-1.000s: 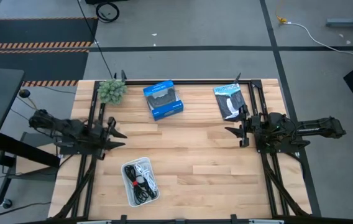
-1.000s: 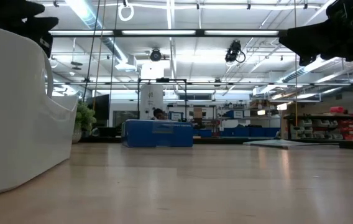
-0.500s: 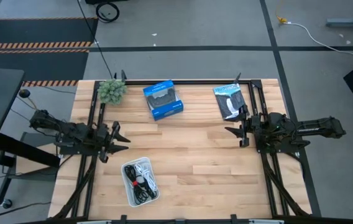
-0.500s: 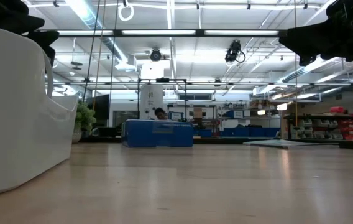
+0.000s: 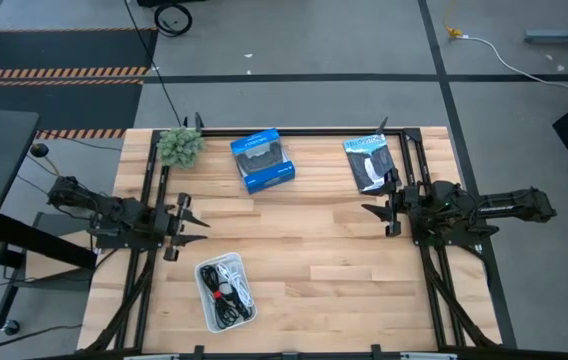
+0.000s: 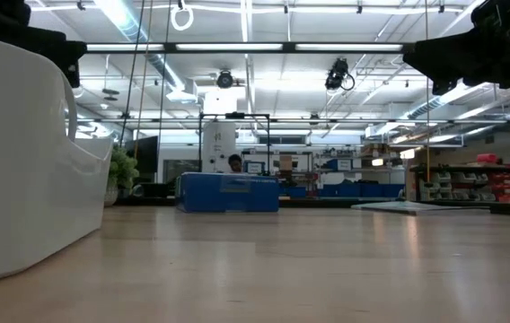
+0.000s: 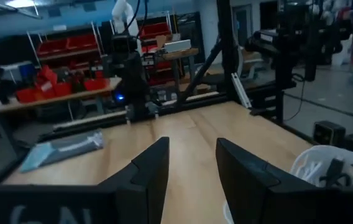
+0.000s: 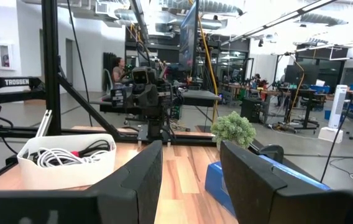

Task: Pick and place USB-C Cables
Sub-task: Return to Home Position

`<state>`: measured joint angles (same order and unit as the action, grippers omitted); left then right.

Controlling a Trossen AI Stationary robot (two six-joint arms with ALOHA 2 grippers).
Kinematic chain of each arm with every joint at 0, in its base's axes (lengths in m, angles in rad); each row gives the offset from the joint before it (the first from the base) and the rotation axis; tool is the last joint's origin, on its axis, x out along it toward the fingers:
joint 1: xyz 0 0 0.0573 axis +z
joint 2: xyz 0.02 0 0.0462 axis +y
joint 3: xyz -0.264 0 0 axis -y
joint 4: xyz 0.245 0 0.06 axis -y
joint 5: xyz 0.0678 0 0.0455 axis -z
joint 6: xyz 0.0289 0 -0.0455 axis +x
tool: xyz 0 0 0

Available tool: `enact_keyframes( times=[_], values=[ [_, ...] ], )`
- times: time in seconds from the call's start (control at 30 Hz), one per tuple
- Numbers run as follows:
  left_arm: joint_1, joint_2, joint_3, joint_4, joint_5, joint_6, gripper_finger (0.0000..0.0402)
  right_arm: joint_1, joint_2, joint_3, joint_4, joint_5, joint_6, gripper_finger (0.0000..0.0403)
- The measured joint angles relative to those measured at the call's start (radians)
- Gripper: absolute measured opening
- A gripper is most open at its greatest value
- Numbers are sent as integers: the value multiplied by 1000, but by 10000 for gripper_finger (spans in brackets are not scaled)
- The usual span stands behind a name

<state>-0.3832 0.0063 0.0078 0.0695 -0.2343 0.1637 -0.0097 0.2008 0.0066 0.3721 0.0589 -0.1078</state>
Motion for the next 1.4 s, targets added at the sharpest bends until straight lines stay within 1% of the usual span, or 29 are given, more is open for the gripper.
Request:
enact_keyframes(
  times=[1.27,1.4],
  values=[
    [0,0,-1,24,-1,0,142,0,0,0,-2,0,0,169],
    [0,0,-1,24,0,-1,142,0,-21,0,-15,1,0,169]
  ],
)
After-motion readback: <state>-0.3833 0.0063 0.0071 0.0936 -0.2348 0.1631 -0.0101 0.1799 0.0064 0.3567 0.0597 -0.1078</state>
